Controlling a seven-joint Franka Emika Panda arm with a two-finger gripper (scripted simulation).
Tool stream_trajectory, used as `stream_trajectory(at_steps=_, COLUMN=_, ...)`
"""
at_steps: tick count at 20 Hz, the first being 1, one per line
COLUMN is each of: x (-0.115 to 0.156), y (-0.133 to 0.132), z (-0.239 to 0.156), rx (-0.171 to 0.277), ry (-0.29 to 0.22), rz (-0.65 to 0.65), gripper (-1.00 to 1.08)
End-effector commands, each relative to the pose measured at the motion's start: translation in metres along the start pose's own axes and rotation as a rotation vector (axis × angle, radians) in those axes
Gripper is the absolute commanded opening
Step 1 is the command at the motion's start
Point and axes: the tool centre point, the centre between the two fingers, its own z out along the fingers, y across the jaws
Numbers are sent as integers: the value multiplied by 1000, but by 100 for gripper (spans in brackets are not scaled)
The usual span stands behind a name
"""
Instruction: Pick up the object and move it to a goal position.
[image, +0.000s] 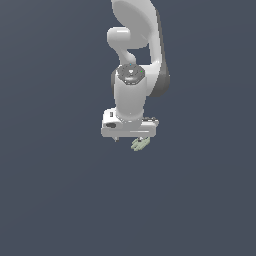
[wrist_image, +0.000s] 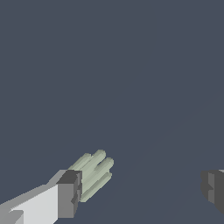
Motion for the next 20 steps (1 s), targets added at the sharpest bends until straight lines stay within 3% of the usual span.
stream_trajectory(at_steps=1, x=0, y=0, z=0, rx=0, ry=0, rz=0, gripper=100)
stream_trajectory(at_steps=11, x=1, y=20, z=3, rx=-17, ry=9, rz=10, gripper=100)
stream_trajectory(at_steps=20, x=-1, y=15, z=6, rx=-13, ry=8, rz=39, gripper=100)
